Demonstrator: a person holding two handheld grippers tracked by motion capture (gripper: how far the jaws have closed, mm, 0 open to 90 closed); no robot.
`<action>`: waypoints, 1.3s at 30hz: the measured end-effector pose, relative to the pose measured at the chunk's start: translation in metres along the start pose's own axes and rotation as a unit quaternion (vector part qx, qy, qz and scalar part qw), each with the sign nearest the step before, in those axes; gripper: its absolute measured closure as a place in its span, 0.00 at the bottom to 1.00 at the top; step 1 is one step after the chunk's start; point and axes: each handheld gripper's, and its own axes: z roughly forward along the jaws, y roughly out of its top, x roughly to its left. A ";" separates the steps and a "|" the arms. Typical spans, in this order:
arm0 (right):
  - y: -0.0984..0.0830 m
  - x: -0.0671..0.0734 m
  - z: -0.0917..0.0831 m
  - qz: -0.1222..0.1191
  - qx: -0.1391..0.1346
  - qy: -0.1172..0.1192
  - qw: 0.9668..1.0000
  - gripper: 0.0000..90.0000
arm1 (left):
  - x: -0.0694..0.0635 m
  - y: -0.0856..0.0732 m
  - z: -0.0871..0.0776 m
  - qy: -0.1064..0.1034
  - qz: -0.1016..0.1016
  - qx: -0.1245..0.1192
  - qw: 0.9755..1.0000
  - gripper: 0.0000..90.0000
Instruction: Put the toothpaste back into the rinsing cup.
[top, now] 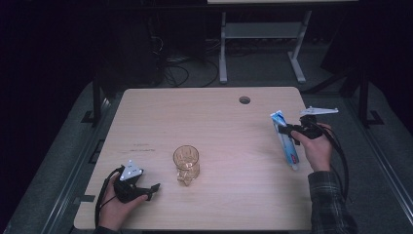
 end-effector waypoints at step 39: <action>0.028 0.050 -0.041 -0.029 -0.165 0.143 0.975 0.83 | 0.001 0.000 0.001 -0.001 0.002 0.000 1.000 0.15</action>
